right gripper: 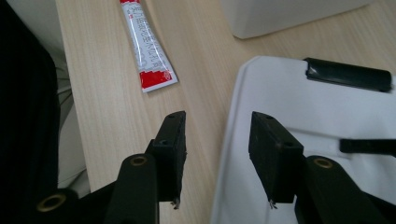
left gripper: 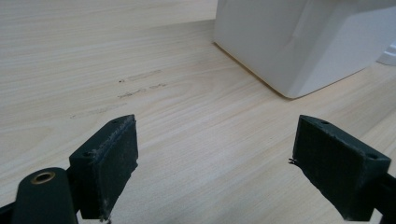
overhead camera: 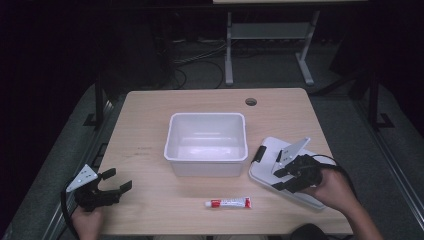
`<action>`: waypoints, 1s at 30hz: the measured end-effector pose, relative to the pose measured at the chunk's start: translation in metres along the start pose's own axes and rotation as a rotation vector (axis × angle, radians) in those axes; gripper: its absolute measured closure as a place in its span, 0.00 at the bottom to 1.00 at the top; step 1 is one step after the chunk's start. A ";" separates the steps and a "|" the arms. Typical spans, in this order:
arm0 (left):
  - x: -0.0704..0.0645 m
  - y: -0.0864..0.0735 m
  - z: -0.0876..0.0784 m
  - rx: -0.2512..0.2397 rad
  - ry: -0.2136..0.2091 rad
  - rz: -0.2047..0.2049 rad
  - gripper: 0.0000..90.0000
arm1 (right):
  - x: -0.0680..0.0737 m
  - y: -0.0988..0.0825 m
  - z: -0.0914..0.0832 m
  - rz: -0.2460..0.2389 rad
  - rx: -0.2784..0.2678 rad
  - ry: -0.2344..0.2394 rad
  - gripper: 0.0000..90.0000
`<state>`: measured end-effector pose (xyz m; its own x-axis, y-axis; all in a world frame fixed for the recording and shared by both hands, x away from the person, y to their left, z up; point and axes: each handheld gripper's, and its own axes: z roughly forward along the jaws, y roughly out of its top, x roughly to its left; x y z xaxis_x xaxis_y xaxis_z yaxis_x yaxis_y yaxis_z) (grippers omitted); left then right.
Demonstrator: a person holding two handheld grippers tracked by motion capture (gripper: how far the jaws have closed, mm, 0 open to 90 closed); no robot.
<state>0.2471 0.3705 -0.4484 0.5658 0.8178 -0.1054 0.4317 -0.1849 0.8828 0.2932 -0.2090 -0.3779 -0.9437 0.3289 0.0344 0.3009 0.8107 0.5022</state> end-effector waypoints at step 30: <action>0.001 -0.001 -0.002 -0.006 0.002 -0.007 0.15 | 0.044 0.067 0.051 -0.187 0.056 0.110 0.59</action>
<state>0.2463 0.3727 -0.4484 0.5614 0.8201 -0.1105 0.4316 -0.1763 0.8846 0.2790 -0.1154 -0.3864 -0.9921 0.1185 0.0408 0.1239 0.8794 0.4597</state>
